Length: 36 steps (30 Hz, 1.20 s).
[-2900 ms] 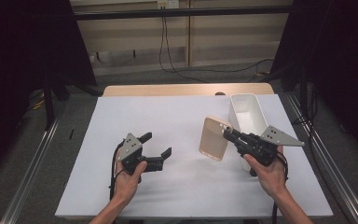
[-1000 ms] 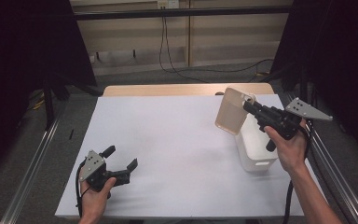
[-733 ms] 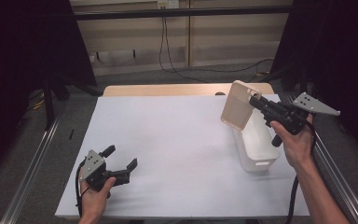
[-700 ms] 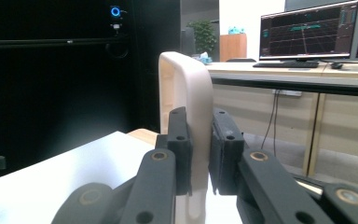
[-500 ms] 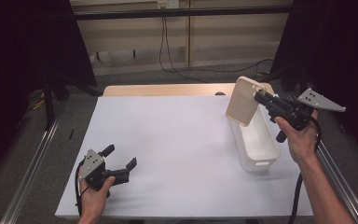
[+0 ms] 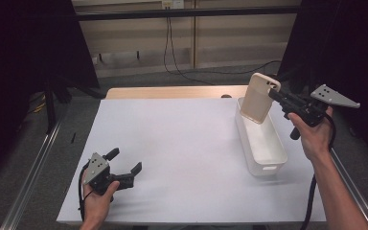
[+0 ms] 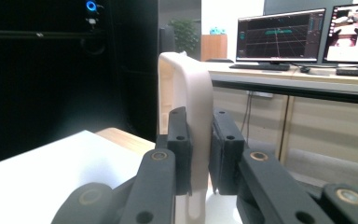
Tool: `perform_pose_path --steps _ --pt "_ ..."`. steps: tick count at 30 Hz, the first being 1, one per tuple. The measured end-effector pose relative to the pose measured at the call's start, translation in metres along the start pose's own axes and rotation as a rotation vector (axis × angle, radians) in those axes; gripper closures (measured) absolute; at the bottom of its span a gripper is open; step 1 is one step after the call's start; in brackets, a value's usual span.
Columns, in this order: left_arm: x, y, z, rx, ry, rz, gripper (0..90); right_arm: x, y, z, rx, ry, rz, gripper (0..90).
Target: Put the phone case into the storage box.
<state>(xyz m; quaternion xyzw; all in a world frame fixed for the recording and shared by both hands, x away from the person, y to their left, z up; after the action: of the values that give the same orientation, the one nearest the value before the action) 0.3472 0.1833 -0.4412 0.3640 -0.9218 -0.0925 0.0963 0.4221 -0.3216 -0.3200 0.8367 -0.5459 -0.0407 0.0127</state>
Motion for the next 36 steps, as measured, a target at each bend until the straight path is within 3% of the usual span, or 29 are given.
perform_pose_path --steps 12,25,36 --pt "-0.004 -0.002 0.001 -0.008 0.012 -0.007 2.8 0.019 -0.016 0.015 -0.038 0.036 0.034 80.9" --pt "-0.002 -0.002 0.001 -0.003 0.018 -0.007 2.9 0.032 -0.031 0.034 -0.056 -0.008 0.026 80.9" --pt "-0.003 -0.001 0.002 -0.013 0.028 -0.011 3.0 0.044 -0.043 0.049 -0.072 -0.007 0.036 80.9"
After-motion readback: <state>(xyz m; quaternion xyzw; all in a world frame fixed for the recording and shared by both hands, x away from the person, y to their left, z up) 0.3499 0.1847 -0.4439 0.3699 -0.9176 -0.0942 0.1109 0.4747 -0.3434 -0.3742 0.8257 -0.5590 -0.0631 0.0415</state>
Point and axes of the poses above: each handheld gripper's, and its own axes: y roughly backward along the jaws, z roughly out of its underside, x roughly to its right, the point moved 5 cm from there along -y, roughly forward along the jaws, and after that the axes turned 8 degrees about z, right-handed, at the moved point
